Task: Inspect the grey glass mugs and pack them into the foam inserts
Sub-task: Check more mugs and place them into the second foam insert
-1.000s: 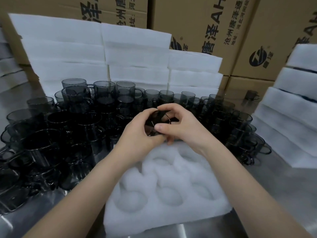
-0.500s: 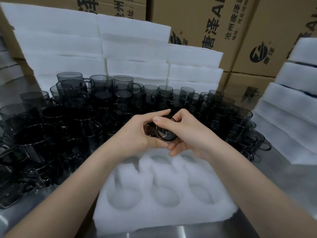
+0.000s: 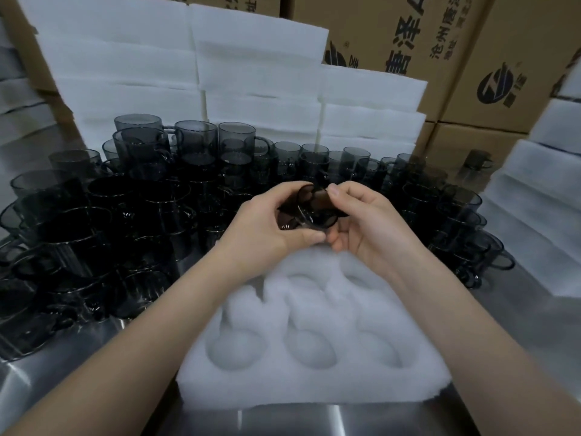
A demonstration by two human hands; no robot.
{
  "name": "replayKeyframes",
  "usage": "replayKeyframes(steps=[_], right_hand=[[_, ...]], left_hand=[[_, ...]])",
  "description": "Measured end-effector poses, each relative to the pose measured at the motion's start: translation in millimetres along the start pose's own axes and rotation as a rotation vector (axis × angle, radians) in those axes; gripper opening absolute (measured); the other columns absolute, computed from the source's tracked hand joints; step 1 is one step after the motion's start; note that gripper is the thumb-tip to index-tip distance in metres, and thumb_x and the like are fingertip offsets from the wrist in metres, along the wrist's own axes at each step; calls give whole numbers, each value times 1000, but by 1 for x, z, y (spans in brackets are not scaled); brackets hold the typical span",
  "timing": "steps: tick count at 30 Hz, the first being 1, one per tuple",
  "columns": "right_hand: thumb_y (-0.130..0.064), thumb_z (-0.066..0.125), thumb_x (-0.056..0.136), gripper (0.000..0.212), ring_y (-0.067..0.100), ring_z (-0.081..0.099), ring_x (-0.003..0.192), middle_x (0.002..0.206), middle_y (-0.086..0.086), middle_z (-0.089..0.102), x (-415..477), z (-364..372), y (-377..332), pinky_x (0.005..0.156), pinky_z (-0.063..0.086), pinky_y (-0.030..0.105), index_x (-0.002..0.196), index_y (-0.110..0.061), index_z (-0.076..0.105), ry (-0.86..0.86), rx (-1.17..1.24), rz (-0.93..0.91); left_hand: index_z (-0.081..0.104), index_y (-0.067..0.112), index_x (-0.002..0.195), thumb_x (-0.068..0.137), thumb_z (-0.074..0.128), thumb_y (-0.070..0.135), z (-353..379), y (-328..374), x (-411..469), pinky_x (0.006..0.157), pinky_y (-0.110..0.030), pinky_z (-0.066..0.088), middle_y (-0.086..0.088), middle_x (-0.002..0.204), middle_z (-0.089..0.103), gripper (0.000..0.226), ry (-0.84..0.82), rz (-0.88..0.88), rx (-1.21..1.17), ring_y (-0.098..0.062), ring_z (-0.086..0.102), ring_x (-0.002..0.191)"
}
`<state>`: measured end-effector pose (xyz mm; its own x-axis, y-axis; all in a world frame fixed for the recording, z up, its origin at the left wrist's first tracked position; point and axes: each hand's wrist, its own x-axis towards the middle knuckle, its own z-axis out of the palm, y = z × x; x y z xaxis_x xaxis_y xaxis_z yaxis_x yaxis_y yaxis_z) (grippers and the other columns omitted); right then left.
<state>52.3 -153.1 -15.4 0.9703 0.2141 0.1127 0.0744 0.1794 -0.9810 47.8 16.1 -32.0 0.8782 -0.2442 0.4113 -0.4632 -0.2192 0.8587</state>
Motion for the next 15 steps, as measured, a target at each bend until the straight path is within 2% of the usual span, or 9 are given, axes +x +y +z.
replayKeyframes(steps=[2,5,7,10,13,15], right_hand=[[-11,53,94,11,13,56,48,73,8,63,1,-2,2,43,48,22,98,-7,63,-50,88,-4],[-12,61,80,30,10,57,57,83,9,62,2,-4,4,53,51,22,109,-6,65,-113,116,-38],[-11,70,75,30,10,57,58,81,5,64,1,-3,6,52,49,21,105,-9,67,-127,61,-69],[-14,80,69,32,13,57,54,80,-1,67,0,0,8,47,44,23,97,-14,64,-46,-113,-131],[-33,84,61,42,10,57,50,79,-5,66,-2,6,9,41,42,24,89,-18,56,58,-313,-197],[-48,82,57,49,7,55,45,72,-7,62,-3,10,9,37,38,22,83,-20,52,129,-407,-228]], left_hand=[[61,31,115,68,83,19,0,1,0,99,-31,49,8,111,70,53,37,-3,-15,-6,64,107],[62,26,114,71,80,21,-1,1,0,92,-26,49,7,107,71,47,77,-18,-28,-7,65,103],[63,24,114,70,81,24,0,1,0,89,-25,48,8,104,71,47,87,-28,12,-7,66,102],[65,29,112,72,84,28,0,2,-2,85,-19,48,13,99,71,45,102,-17,138,-2,65,96],[65,30,114,71,84,32,2,6,-5,83,-17,49,15,96,70,47,100,32,240,1,63,92],[64,27,116,71,84,34,4,10,-8,84,-24,50,14,97,70,50,75,89,327,-3,63,93]])
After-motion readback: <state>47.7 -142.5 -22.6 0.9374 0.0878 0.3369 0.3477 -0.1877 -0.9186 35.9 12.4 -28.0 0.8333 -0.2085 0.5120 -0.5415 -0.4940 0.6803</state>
